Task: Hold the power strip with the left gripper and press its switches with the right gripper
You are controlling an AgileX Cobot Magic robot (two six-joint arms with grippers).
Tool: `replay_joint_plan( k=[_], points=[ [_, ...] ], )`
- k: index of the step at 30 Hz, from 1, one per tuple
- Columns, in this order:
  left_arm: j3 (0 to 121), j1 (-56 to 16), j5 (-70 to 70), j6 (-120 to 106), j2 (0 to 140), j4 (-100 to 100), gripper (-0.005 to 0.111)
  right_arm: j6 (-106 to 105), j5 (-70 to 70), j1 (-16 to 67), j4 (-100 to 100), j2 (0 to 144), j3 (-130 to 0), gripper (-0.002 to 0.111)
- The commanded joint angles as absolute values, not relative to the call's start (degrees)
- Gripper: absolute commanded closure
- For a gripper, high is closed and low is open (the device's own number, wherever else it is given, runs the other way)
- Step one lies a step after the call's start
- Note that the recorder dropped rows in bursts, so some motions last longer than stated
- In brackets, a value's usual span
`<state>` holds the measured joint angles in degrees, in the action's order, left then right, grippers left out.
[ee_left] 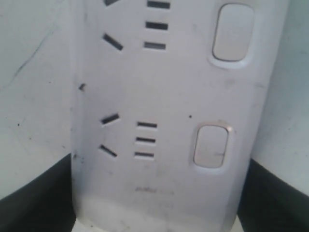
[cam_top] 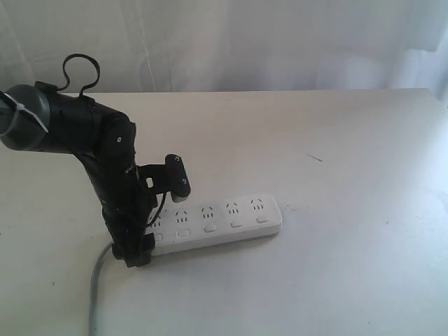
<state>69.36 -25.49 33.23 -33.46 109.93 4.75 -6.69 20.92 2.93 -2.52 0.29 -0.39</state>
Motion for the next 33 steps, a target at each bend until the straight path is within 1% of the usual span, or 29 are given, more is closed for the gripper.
replay_joint_plan(
  k=[1,10,15,22,33],
  points=[
    [68.7,-25.3,33.1,-36.4,112.1,7.8,0.106,-6.6,20.5,2.5,-2.8,0.0,0.0,0.108],
    [68.7,-25.6,31.7,-57.2,112.0,7.8,0.106,-6.6,20.5,2.5,-2.8,0.0,0.0,0.108],
    [68.7,-27.0,28.6,-54.8,112.0,5.0,0.106,-6.6,20.5,2.5,-2.8,0.0,0.0,0.108],
    [68.9,-28.2,19.6,-44.9,112.0,2.8,0.106,-6.6,20.5,2.5,-2.8,0.0,0.0,0.108],
    [70.4,-28.2,25.7,-48.0,111.4,1.7,0.107,-6.6,20.5,2.5,-2.8,0.0,0.0,0.108]
  ],
)
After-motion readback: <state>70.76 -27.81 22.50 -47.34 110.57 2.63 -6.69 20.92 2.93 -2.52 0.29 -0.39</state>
